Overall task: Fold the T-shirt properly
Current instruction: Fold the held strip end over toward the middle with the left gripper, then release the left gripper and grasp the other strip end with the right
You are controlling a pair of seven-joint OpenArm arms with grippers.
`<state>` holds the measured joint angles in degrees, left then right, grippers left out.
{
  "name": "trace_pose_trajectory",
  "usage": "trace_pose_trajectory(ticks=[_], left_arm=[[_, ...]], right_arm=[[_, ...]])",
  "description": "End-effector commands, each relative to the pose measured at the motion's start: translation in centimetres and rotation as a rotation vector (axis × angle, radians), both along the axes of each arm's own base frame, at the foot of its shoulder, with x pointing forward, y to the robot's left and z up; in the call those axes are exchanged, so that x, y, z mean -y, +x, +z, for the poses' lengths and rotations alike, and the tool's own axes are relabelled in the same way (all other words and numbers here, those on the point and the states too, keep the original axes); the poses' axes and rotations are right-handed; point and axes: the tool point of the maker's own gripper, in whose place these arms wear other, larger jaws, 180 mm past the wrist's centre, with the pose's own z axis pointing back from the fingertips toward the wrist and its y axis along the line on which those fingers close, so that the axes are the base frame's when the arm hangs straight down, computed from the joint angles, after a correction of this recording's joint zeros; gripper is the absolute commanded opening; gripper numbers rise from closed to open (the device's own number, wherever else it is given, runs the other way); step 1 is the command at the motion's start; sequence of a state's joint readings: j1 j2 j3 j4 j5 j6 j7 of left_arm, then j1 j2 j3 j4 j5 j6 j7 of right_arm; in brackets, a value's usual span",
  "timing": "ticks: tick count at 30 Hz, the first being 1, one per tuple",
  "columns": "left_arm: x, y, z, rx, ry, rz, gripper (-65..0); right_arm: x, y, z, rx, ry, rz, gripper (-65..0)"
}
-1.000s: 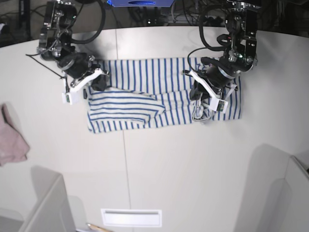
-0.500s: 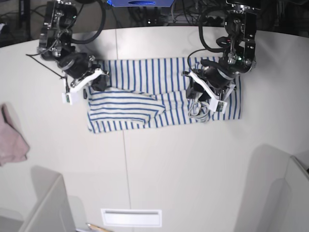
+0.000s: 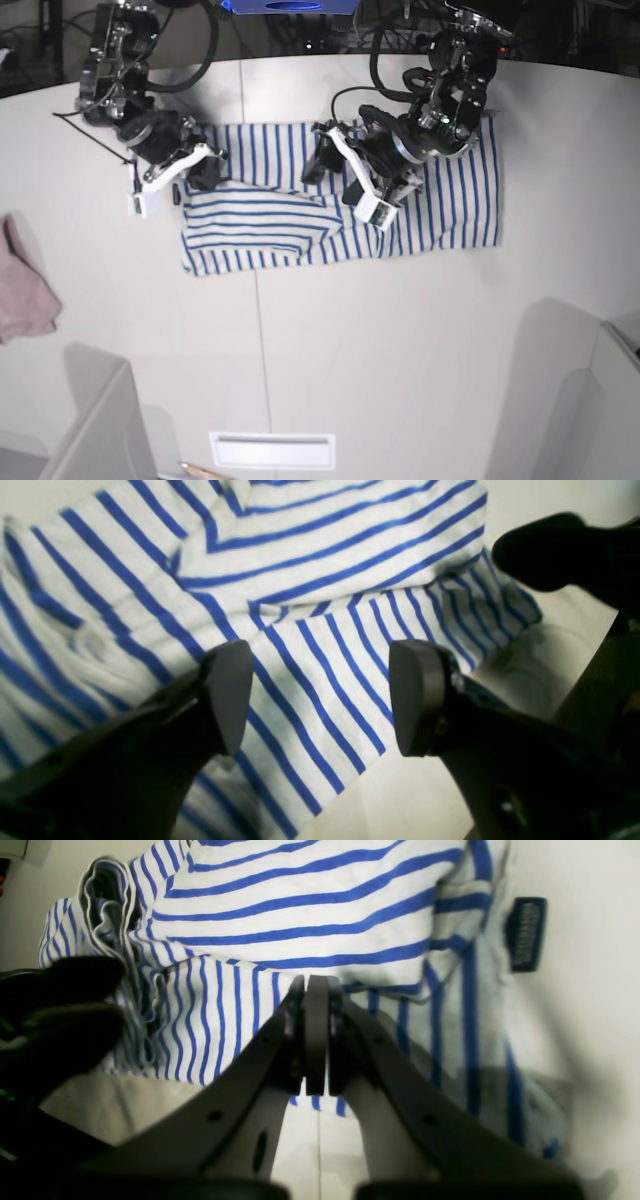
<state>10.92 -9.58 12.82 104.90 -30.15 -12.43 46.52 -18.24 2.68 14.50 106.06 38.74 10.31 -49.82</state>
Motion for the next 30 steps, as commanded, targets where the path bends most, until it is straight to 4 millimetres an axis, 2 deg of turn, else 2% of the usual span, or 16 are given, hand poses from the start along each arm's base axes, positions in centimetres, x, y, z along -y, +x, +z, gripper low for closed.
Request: trace_pose_trajectory(ticks=[1,3,5,7,8,9,10,11,12,13,14,16,20,22,24,30], left_arm=[[-1.3,0.9,1.7,0.061,-0.012,0.042,-24.0],[-4.7,1.2,2.5,0.084,0.009,0.14,-24.0],[-9.1,0.7,2.2,0.073,0.052,0.257,-25.3],[-14.3,0.2,1.6,0.058,0.11,0.389,-33.1],[-17.0,-0.3,1.5,0.051,0.14,0.456,-40.2],[-19.6,-0.8,1.8,0.055,0.17,0.521,-49.2],[-22.0,-1.3,2.2,0.062,0.201,0.58,-58.9],[-24.3,-2.1,2.7,0.068,0.235,0.636,-65.0],[-26.9,-2.9,3.3,0.078,0.267,0.702,-65.0],[-29.1,-3.7,3.9,0.086,0.297,0.759,-65.0],[-31.4,-4.5,4.5,0.094,0.326,0.82,-65.0],[-34.4,-6.0,5.6,0.106,0.368,0.901,-65.0],[-37.4,-8.1,6.6,0.112,0.418,0.984,-65.0],[-38.2,-8.4,6.9,0.115,0.43,0.998,-65.0],[-38.6,-8.7,6.5,0.101,0.431,1.009,-65.0],[-39.1,-9.5,4.1,0.03,0.404,1.034,-65.0]], right_arm=[[1.5,1.4,1.5,0.067,-0.01,-0.043,-65.0],[2.9,1.8,1.9,0.075,-0.02,-0.081,-65.0],[3.7,2.6,2.5,0.087,-0.032,-0.088,-65.0],[3.8,3.0,2.7,0.068,-0.034,-0.071,-65.0],[3.7,3.3,2.9,0.051,-0.034,-0.054,-65.0],[3.7,3.6,3.2,0.036,-0.034,-0.039,-62.0],[3.6,3.9,3.4,0.022,-0.033,-0.023,-51.5],[3.4,4.3,3.7,0.012,-0.032,-0.006,-41.0],[3.2,4.6,3.9,0.005,-0.028,0.006,-30.6],[3.2,4.9,4.0,0.002,-0.024,0.009,-23.6],[3.2,5.5,4.0,0.002,-0.018,0.007,-18.8],[3.5,6.2,3.3,-0.024,-0.003,0.003,-17.9],[5.3,6.8,-0.2,-0.144,0.021,-0.014,-17.9],[5.6,6.3,-2.1,-0.212,0.045,-0.023,-17.9],[5.6,5.8,-3.1,-0.248,0.048,-0.018,-17.9],[2.8,3.8,-4.7,-0.325,0.069,0.076,-17.9]])
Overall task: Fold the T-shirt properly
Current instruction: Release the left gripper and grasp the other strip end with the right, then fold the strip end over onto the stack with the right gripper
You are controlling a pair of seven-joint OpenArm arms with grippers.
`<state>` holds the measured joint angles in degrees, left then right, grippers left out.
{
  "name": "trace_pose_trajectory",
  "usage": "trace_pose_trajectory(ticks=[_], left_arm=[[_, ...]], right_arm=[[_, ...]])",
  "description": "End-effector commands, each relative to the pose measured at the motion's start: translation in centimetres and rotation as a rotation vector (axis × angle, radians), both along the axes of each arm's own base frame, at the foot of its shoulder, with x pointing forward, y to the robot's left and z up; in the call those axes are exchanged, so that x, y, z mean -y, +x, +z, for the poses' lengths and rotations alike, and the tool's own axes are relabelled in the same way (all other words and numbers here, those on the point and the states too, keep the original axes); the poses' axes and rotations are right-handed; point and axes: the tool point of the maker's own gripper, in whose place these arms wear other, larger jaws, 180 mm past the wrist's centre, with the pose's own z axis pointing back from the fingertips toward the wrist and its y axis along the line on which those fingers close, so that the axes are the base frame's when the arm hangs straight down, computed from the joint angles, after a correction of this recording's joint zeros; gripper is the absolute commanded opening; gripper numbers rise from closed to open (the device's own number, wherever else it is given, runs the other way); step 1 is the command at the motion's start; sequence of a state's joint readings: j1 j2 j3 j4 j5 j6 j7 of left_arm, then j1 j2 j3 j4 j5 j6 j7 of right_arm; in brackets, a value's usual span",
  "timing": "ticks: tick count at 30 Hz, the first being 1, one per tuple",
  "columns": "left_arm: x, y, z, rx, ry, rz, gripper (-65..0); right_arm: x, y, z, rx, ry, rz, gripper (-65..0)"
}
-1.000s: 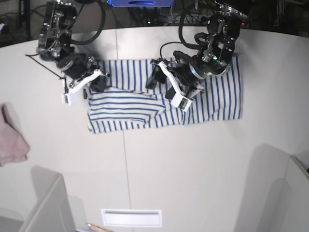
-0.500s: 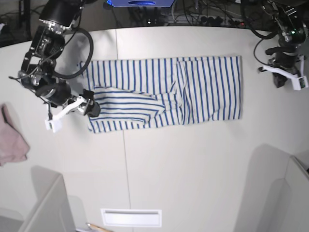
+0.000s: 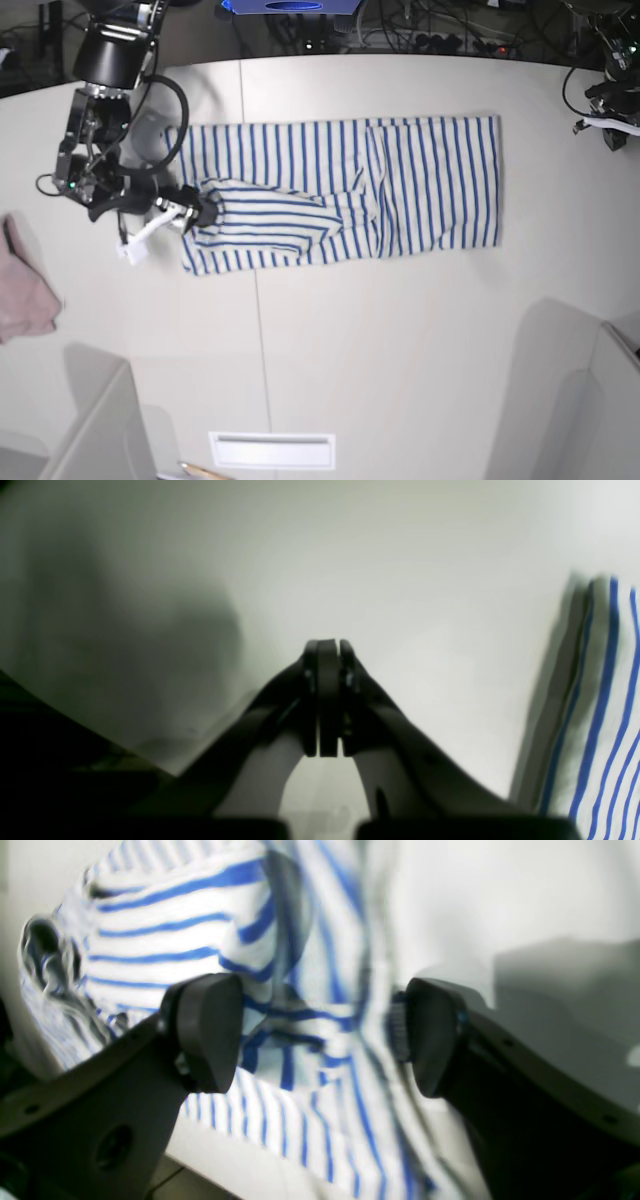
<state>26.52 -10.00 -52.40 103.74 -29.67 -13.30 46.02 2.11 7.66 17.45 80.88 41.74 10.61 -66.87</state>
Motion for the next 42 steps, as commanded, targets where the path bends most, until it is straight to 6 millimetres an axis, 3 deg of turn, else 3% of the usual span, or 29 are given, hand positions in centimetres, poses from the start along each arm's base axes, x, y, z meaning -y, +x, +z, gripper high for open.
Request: trace_pose_trajectory(ticks=[1,6,9,14,20,24,28,35,42], left_arm=[[-0.6,0.4,0.9,0.025,0.028,-0.009,-65.0],[-0.1,0.9,0.7,0.013,0.03,-0.085,-65.0],[0.0,1.3,0.6,0.02,0.027,-0.096,-65.0],[2.6,2.9,-2.8,-0.1,0.054,-0.218,-65.0],[4.5,3.5,-7.3,-0.176,0.131,-0.331,-65.0],[6.2,4.6,-8.8,-0.175,0.102,-0.378,-65.0],[8.1,5.5,-10.0,-0.187,0.075,-0.424,-65.0],[13.2,8.2,-10.5,-0.16,0.042,-0.559,-65.0],[20.2,9.4,-11.6,-0.141,-0.034,-0.696,-65.0]], right_arm=[[-0.4,-0.6,-0.1,-0.019,0.012,0.031,-17.9],[-1.6,-0.8,0.1,-0.017,0.078,0.04,-17.9],[-2.9,-1.7,-0.7,-0.063,0.088,0.092,-17.9],[-3.6,-1.9,-2.2,-0.082,0.097,0.081,-19.1],[-3.1,-1.6,-3.0,-0.086,0.1,0.045,-35.9],[-2.8,-0.2,-2.8,-0.06,0.097,0.023,-46.4],[-2.7,0.5,-2.5,-0.045,0.093,0.019,-65.0],[-2.8,2.5,-0.5,0.005,0.078,0.005,-65.0],[-5.6,4.4,4.7,0.085,0.043,-0.017,-65.0]])
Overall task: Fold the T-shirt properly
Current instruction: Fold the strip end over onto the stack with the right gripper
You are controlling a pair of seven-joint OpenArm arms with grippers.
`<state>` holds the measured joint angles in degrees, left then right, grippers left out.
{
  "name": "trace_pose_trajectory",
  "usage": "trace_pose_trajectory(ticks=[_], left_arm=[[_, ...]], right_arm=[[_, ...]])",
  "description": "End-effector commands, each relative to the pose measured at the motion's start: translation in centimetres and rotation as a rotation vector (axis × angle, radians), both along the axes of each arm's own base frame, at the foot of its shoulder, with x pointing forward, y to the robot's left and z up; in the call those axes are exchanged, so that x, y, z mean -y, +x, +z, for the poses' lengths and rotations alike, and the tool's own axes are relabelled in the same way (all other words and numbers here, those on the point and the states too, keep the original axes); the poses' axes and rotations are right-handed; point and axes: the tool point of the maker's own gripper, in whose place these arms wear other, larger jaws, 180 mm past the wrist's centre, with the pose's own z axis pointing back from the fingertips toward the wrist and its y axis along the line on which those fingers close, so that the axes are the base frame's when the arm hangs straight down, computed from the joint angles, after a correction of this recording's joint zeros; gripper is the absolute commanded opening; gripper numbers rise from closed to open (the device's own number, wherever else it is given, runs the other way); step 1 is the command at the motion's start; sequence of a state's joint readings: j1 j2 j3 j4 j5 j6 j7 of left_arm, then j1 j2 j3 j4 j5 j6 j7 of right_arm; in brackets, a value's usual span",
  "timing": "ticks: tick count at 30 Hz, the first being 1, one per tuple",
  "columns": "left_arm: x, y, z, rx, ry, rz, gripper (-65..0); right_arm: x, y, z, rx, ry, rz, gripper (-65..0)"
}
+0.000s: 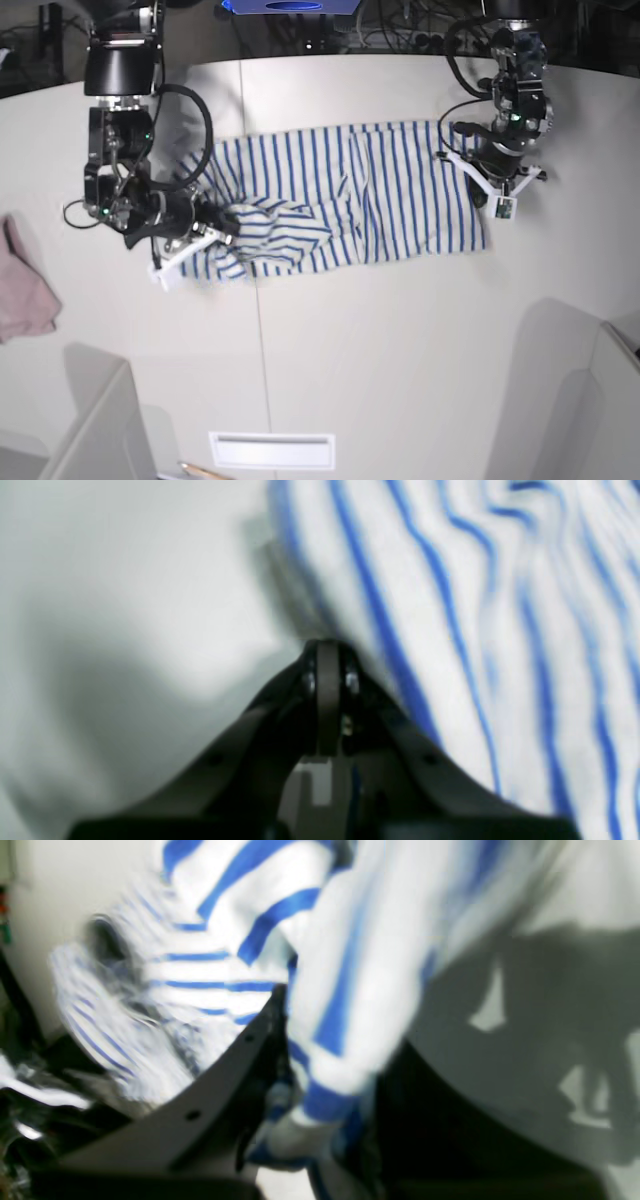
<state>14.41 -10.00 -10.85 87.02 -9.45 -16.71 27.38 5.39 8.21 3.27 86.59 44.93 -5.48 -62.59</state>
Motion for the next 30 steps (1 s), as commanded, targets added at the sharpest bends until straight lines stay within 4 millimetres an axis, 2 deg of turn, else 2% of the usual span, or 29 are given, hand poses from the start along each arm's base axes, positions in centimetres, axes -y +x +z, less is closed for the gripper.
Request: trace_pose_trajectory(ticks=[1,4,7,11,14,18,24,30], left_arm=[[1.2,-1.9,-1.8,-0.107,-0.006,-0.044,-65.0],[3.0,-1.5,-1.4,-0.088,-0.032,-0.067,-65.0],[3.2,-0.8,-0.6,-0.07,-0.031,-0.069,-65.0],[2.6,0.2,-0.1,-0.106,-0.007,-0.065,-65.0],[2.5,0.5,0.3,-0.102,0.001,-0.068,-65.0],[1.3,0.2,0.3,-0.112,0.031,-0.073,-65.0],[0.5,-0.2,0.0,-0.128,0.053,-0.075,-65.0],[-0.3,-1.1,-0.3,-0.147,0.073,-0.081,-65.0]], right_arm=[[-0.8,1.2,1.9,0.054,0.017,0.007,-65.0],[-3.0,0.9,3.0,0.057,0.015,0.034,-65.0],[-4.9,0.5,3.7,0.042,0.019,0.041,-65.0],[-7.9,-0.7,4.1,0.012,0.022,0.073,-65.0],[-10.3,-1.4,5.1,0.007,0.041,0.096,-65.0],[-13.3,-2.5,5.7,-0.014,0.081,0.121,-65.0],[-17.5,-2.8,7.3,0.054,0.098,0.212,-65.0],[-19.9,-3.1,8.1,0.068,0.079,0.243,-65.0]])
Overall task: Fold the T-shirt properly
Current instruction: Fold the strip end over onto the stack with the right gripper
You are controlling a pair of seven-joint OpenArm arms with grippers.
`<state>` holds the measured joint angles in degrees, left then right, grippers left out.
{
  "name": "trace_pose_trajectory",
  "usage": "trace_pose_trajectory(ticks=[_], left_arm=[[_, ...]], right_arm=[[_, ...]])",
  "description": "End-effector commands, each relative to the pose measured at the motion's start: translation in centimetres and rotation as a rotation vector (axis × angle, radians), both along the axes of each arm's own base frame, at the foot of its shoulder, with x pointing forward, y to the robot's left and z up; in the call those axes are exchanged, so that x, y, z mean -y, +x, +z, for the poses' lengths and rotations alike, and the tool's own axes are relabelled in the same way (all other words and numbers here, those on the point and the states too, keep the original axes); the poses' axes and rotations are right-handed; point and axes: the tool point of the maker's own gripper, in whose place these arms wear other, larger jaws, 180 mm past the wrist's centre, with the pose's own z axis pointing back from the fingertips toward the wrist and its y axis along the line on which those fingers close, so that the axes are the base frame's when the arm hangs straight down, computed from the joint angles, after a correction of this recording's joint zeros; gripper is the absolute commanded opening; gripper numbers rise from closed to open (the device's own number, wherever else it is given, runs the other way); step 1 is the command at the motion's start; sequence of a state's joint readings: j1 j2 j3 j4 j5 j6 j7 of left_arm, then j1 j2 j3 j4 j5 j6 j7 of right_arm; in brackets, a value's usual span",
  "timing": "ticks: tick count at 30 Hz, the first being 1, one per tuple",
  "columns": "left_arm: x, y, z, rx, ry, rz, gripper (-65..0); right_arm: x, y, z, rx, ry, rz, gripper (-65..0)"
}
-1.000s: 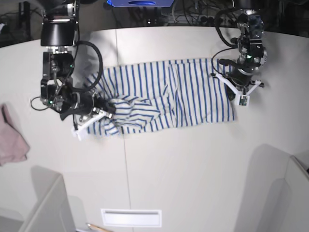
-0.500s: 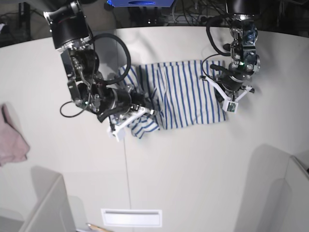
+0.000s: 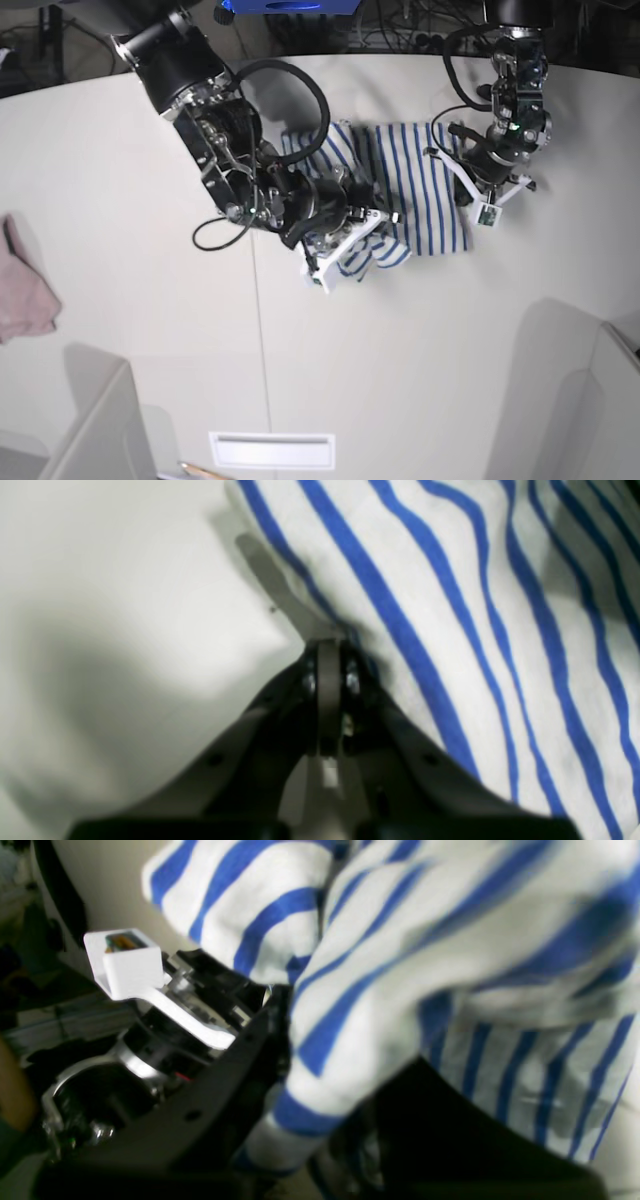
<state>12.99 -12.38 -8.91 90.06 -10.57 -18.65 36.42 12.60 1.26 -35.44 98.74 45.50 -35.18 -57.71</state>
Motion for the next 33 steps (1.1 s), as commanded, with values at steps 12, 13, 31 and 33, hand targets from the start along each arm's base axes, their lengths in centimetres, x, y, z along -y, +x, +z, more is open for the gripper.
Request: trace_pose_trajectory(ticks=[12,13,31,33], left_arm=[[-1.3,-1.3,-0.7,-0.062,0.057,-0.004,-65.0],[-1.7,-1.5,-0.7,-0.068,0.064,-0.003,-65.0],[-17.0,-3.3,4.4,0.03,0.191,0.379,-65.0],[-17.4,-3.3,4.6,0.032,0.2,0.379,-65.0]], right_arm=[[-1.8,1.2,-2.9,0.039,-0.098,0.035,-65.0],[-2.1,1.1,-2.8,0.039,-0.092,0.037,-65.0],[-5.2,-0.3,-1.6,0.053,-0.046,0.094,-22.7],[-6.7,-0.7,-0.9,0.1,-0.046,0.136,-22.7]])
